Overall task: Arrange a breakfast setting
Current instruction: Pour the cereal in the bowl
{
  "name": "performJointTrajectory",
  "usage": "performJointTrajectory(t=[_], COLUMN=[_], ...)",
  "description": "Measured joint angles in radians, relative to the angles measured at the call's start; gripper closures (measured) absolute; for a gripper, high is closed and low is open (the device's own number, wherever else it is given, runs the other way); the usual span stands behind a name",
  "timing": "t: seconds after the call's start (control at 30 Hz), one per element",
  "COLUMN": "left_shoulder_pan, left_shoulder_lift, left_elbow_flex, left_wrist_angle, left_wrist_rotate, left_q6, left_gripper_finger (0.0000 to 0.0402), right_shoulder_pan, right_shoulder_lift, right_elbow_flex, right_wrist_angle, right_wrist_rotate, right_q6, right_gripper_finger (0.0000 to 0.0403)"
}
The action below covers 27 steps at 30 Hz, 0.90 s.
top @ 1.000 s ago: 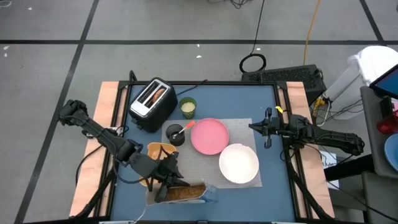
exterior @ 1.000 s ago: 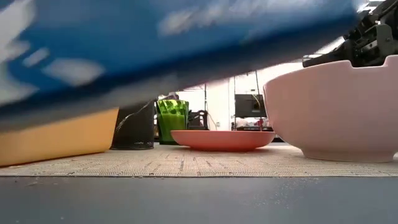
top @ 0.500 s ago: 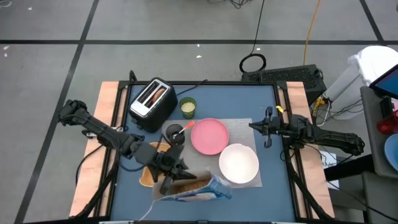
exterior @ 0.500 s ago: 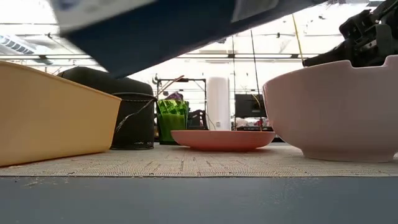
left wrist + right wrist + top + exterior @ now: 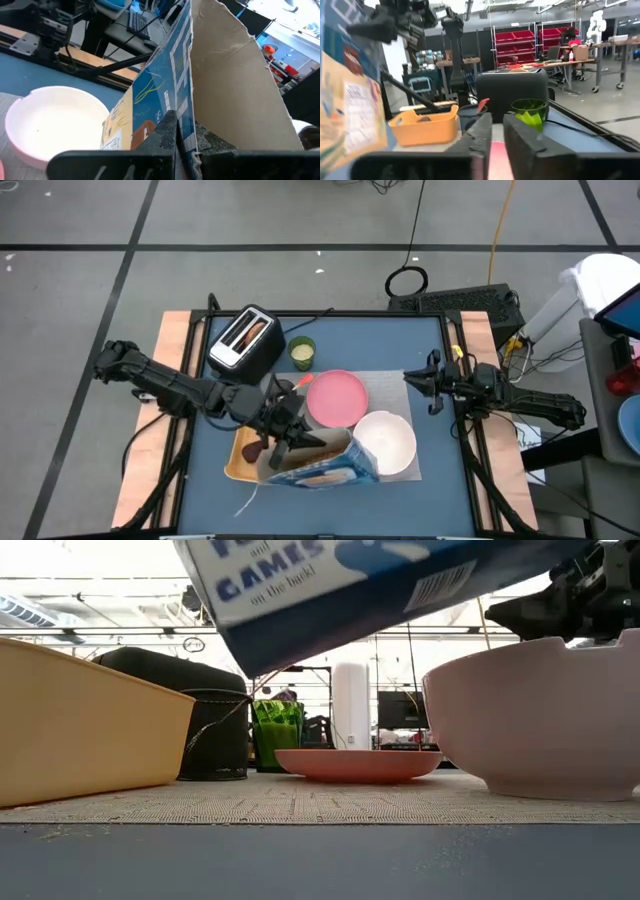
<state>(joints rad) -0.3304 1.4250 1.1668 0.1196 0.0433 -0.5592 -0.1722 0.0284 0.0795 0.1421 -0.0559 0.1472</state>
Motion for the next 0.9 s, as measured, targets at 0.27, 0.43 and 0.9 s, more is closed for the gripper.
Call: performJointTrajectory(t=[0.27, 0.43, 0.9], left_shoulder_pan=[0.039, 0.055, 0.147], left_shoulder_lift=[0.0, 0.0, 0.0], left_elbow_flex=[0.0, 0.001, 0.002], left_wrist_angle=[-0.001, -0.001, -0.002], left_wrist_rotate=[0.045, 0.063, 0.084], left_q6=[-0.006, -0.004, -0.003], left_gripper_finger=[0.0399, 0.0399, 0.0399], right_shoulder_pan=[0.0, 0.0, 0.059], right_shoulder_lift=[0.0, 0.001, 0.321], right_elbow_flex=[0.001, 0.002, 0.004], right_wrist_angle=[0.012, 0.03, 0.586], right_wrist_rotate=[0.004, 0.002, -0.158], right_q6=[0.146, 0.272, 0.361], right_gripper_finger=[0.0185, 0.0108, 0.0065])
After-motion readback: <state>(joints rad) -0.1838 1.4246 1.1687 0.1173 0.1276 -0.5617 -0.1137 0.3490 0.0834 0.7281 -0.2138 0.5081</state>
